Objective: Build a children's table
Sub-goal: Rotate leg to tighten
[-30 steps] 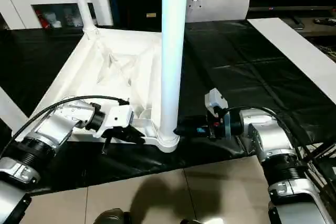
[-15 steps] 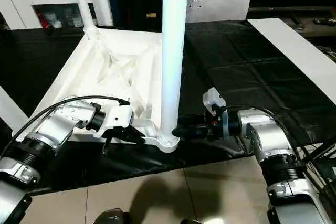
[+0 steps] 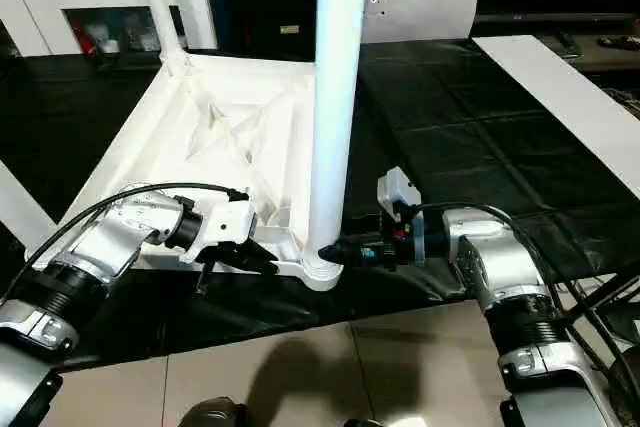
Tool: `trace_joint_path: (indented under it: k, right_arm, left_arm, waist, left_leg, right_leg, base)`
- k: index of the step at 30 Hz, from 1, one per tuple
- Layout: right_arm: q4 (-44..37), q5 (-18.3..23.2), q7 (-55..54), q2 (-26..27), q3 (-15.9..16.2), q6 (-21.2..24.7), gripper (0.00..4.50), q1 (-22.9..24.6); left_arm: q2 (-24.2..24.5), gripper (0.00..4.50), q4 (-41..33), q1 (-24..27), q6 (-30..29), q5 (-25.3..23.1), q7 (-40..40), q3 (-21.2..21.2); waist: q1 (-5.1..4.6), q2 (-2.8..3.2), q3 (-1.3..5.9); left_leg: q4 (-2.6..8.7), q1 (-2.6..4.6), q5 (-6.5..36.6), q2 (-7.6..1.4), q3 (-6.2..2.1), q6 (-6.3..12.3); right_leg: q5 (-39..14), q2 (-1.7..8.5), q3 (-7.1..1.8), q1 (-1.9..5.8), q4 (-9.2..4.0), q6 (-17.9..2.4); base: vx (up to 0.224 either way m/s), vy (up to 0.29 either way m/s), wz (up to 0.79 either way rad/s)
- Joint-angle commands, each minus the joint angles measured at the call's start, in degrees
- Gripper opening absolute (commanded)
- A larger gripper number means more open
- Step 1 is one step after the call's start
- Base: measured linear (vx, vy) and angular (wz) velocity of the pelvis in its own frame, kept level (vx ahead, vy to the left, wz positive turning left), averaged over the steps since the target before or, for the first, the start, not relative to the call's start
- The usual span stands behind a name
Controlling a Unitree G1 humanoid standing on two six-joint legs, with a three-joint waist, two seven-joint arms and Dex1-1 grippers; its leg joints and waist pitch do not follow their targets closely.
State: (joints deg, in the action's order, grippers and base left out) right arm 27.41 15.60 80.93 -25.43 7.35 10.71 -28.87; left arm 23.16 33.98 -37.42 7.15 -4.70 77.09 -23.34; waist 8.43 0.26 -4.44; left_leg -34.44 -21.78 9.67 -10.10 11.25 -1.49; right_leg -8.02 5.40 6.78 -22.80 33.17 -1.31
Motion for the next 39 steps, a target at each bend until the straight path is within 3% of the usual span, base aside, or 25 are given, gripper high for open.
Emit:
trace_joint_path:
  k: [1, 8, 13, 17, 19, 21, 23, 24, 25, 26, 27, 28, 29, 30, 31, 32, 33, 34, 35, 36, 37, 38, 39]
  right_arm:
    - [-0.6, 1.0, -0.2, 0.0, -0.5, 0.3, 1.91, -0.8]
    - [-0.5, 0.3, -0.9, 0.7, -0.1, -1.1, 1.90, -0.7]
    - [-1.1, 1.2, -0.1, 0.7, 0.0, 0.9, 1.89, -0.4]
    - [-0.3, -0.3, -6.2, 2.6, -0.9, 0.2, 1.89, -0.3]
    - [0.8, -1.7, -9.9, 3.5, -1.2, -0.6, 1.89, -0.6]
    - [2.7, -3.5, -16.0, 5.1, -2.0, -1.3, 1.89, -1.4]
    - [3.7, -4.4, -20.5, 6.5, -2.7, -1.5, 1.88, -2.0]
    - [4.9, -5.7, -26.6, 8.4, -3.6, -1.8, 1.87, -2.8]
    - [6.0, -6.6, -32.9, 10.7, -4.3, -0.8, 1.86, -3.7]
    - [6.6, -7.2, -37.1, 12.3, -4.8, 0.0, 1.86, -4.3]
    - [7.1, -7.6, -39.9, 13.4, -5.2, 0.3, 1.86, -4.7]
    - [7.6, -7.5, -42.3, 14.4, -5.8, 0.8, 1.86, -5.3]
    - [8.4, -7.3, -45.8, 15.9, -6.8, 1.4, 1.86, -6.2]
    - [9.3, -7.0, -49.5, 17.4, -7.9, 1.9, 1.86, -7.1]
    - [10.9, -7.5, -53.7, 18.4, -8.3, 2.6, 1.86, -8.5]
    - [12.4, -7.6, -56.6, 19.1, -8.8, 2.9, 1.86, -9.6]
    - [13.5, -8.0, -58.1, 19.4, -9.1, 2.9, 1.86, -10.3]
    - [14.6, -7.8, -58.6, 19.8, -9.5, 2.1, 1.86, -10.9]
    - [14.7, -7.7, -58.5, 19.8, -9.5, 1.9, 2.21, -11.0]
    - [15.1, -7.4, -58.3, 20.0, -9.8, 1.3, 2.21, -11.2]
    - [15.1, -7.3, -58.0, 20.1, -9.9, 1.0, 2.42, -11.2]
    - [14.7, -7.2, -56.9, 20.1, -10.2, -0.6, 2.56, -11.1]
    - [14.5, -7.3, -56.6, 20.1, -10.3, -0.8, 2.60, -10.9]
  left_arm:
    - [-1.2, 0.00, -1.3, 0.7, 1.1, -1.3, 2.1, -3.4]
    - [-1.3, 0.00, -1.4, 0.8, 1.0, -1.3, 2.2, -3.5]
    - [-1.2, 0.00, -1.7, 1.0, 0.8, -1.2, 2.1, -3.4]
    - [-2.6, 0.00, -2.5, 1.1, -3.1, -1.3, -1.1, -2.5]
    - [-3.5, 0.00, -2.4, 0.9, -5.1, -1.4, -3.2, -1.8]
    - [-5.2, 0.00, -2.1, 0.4, -8.6, -1.1, -6.3, -0.7]
    - [-6.4, 0.00, -2.2, 0.2, -11.5, -1.3, -8.6, -0.1]
    - [-7.8, 0.00, -2.2, -0.1, -14.3, -1.7, -11.5, 0.4]
    - [-10.0, 0.00, -1.6, -0.6, -16.9, -1.9, -15.7, 1.3]
    - [-11.5, 0.00, -1.2, -1.0, -18.6, -2.1, -18.5, 2.0]
    - [-12.6, 0.00, -1.0, -1.3, -20.1, -2.2, -20.8, 2.7]
    - [-13.7, 0.00, -0.9, -1.7, -21.2, -2.2, -22.8, 3.3]
    - [-15.2, 0.00, -0.7, -2.2, -22.7, -2.3, -25.7, 4.1]
    - [-16.8, 0.00, -0.7, -2.9, -24.2, -2.4, -28.7, 4.9]
    - [-18.8, 0.00, -1.1, -3.4, -25.8, -2.3, -31.9, 6.0]
    - [-20.3, 0.00, -1.5, -3.8, -26.9, -2.2, -34.2, 6.8]
    - [-21.2, 0.00, -2.0, -3.8, -27.7, -2.3, -35.4, 7.2]
    - [-22.1, 0.00, -2.6, -3.8, -27.7, -2.6, -35.9, 7.1]
    - [-22.1, 0.00, -2.6, -3.8, -27.7, -2.6, -36.0, 7.0]
    - [-22.6, 0.00, -2.9, -3.8, -27.7, -2.8, -36.3, 6.9]
    - [-22.6, 0.00, -2.9, -3.7, -27.6, -3.0, -36.3, 6.8]
    - [-22.4, 0.00, -3.1, -3.7, -27.6, -4.0, -37.3, 6.3]
    - [-22.1, 0.00, -3.0, -3.7, -27.7, -4.3, -37.6, 6.2]
  waist:
    - [-0.36, 0.09, 4.42]
    - [-0.36, 0.04, 4.34]
    - [-0.37, 0.05, 4.29]
    - [-0.52, 0.01, 4.20]
    - [-0.86, 0.00, 4.00]
    - [-1.71, 0.04, 3.32]
    - [-2.46, 0.18, 3.20]
    - [-3.81, 0.63, 2.73]
    - [-4.70, 1.11, 2.43]
    - [-4.87, 2.96, 2.31]
    - [-2.28, 2.17, 2.78]
    - [-0.96, 3.13, 3.15]
    - [-3.66, -2.24, 5.43]
    - [-2.65, -2.74, 4.02]
    - [-1.81, -1.94, 4.39]
    - [-1.03, -0.10, 4.53]
    - [-2.23, 0.90, 5.94]
    - [-3.08, 0.75, 6.19]
    - [-3.74, 0.86, 6.36]
    - [-3.26, 0.66, 6.48]
    - [-3.10, 0.41, 6.31]
    - [-2.84, 0.00, 6.09]
    - [-2.70, -0.04, 6.00]
  left_leg:
    - [4.82, 1.98, 21.0, -4.33, -2.20, -0.84]
    - [4.83, 1.95, 21.0, -4.29, -2.22, -0.80]
    - [4.83, 2.01, 21.2, -4.31, -2.25, -0.71]
    - [4.91, 1.95, 21.6, -4.33, -2.30, -0.93]
    - [4.89, 2.09, 23.1, -4.16, -2.42, -1.45]
    - [4.61, 2.80, 27.1, -3.74, -2.86, -2.52]
    - [4.23, 3.31, 29.2, -3.49, -3.05, -2.79]
    - [3.71, 4.31, 33.8, -3.42, -3.53, -3.21]
    - [3.68, 5.12, 36.9, -3.79, -3.70, -3.63]
    - [9.31, 0.40, 47.0, -6.94, -4.60, -4.80]
    - [12.73, -5.26, 53.2, -5.31, -0.77, -8.00]
    - [13.28, -4.55, 52.7, -4.13, 0.57, -8.24]
    - [6.78, 2.50, 34.2, -3.20, -1.39, -7.47]
    - [-5.91, 1.87, 11.3, 0.04, -4.82, -4.59]
    - [-5.26, -1.17, 4.4, 0.39, -5.65, -2.91]
    - [0.39, -3.65, -1.6, -1.72, -5.53, -3.07]
    - [1.41, -1.68, -6.0, -3.07, -5.85, -2.67]
    - [1.43, -0.67, -7.3, -3.93, -6.30, -1.54]
    - [1.13, -1.37, -10.4, -3.42, -6.11, 1.42]
    - [0.93, -1.30, -9.5, -2.82, -5.16, 4.04]
    - [0.98, -1.04, -7.5, -2.71, -4.78, 5.20]
    - [1.29, -1.21, -4.1, -2.45, -4.30, 6.49]
    - [1.44, -1.34, -3.1, -2.42, -4.23, 6.63]
  right_leg:
    - [-26.2, 5.22, -3.50, 2.01, -4.50, -9.5]
    - [-27.1, 5.25, -3.49, 1.98, -4.63, -9.2]
    - [-27.9, 5.27, -3.46, 1.93, -4.72, -8.9]
    - [-28.1, 5.26, -3.45, 1.91, -4.71, -9.0]
    - [-31.3, 5.40, -3.29, 1.79, -5.09, -8.1]
    - [-38.8, 5.42, -2.36, 1.34, -6.34, -5.4]
    - [-42.6, 5.48, -1.50, 1.24, -7.22, -3.5]
    - [-46.3, 5.01, 0.75, 0.94, -8.88, -0.7]
    - [-45.5, 4.17, 2.52, 0.77, -9.89, 0.0]
    - [-33.9, 1.69, 3.70, 5.91, -1.11, -1.2]
    - [-15.8, -0.66, 2.44, 7.97, 8.36, -3.1]
    - [-15.8, -1.61, 1.50, 6.79, 10.31, -2.9]
    - [-35.5, 3.94, -5.24, 3.50, 4.73, -0.5]
    - [-55.5, 11.16, -5.83, 0.19, -5.66, -3.4]
    - [-52.2, 10.77, -6.20, 3.47, -4.09, -3.3]
    - [-33.2, 7.84, -3.78, 5.75, -1.68, -5.7]
    - [-10.8, 3.91, -2.83, 3.82, 1.82, -8.7]
    - [-2.5, 3.58, -2.89, 3.40, 2.40, -10.1]
    - [8.2, 3.92, -2.70, 4.38, 2.99, -13.1]
    - [12.6, 4.42, -2.81, 4.52, 2.52, -14.8]
    - [12.9, 4.63, -3.02, 4.32, 2.09, -15.6]
    - [11.6, 4.92, -3.13, 4.77, 1.62, -16.3]
    - [10.2, 5.01, -3.04, 5.04, 1.43, -16.1]
  base:
    - [0.000, 0.000, 0.00]
    - [0.000, 0.000, 0.00]
    - [0.000, 0.000, 0.00]
    - [0.000, 0.000, 0.00]
    - [0.000, 0.000, 0.00]
    - [0.000, 0.000, 0.00]
    - [0.000, 0.000, 0.00]
    - [-0.063, 0.020, -0.05]
    - [-0.063, 0.020, -0.05]
    - [-0.122, 0.029, -0.07]
    - [-0.099, 0.015, -0.08]
    - [-0.099, 0.015, -0.08]
    - [0.025, -0.059, -0.18]
    - [0.113, -0.074, -0.39]
    - [0.113, -0.074, -0.39]
    - [0.096, -0.013, -0.30]
    - [0.000, 0.000, 0.00]
    - [0.000, 0.000, 0.00]
    - [0.000, 0.000, 0.00]
    - [0.000, 0.000, 0.00]
    - [0.000, 0.000, 0.00]
    - [0.000, 0.000, 0.00]
    - [0.000, 0.000, 0.00]
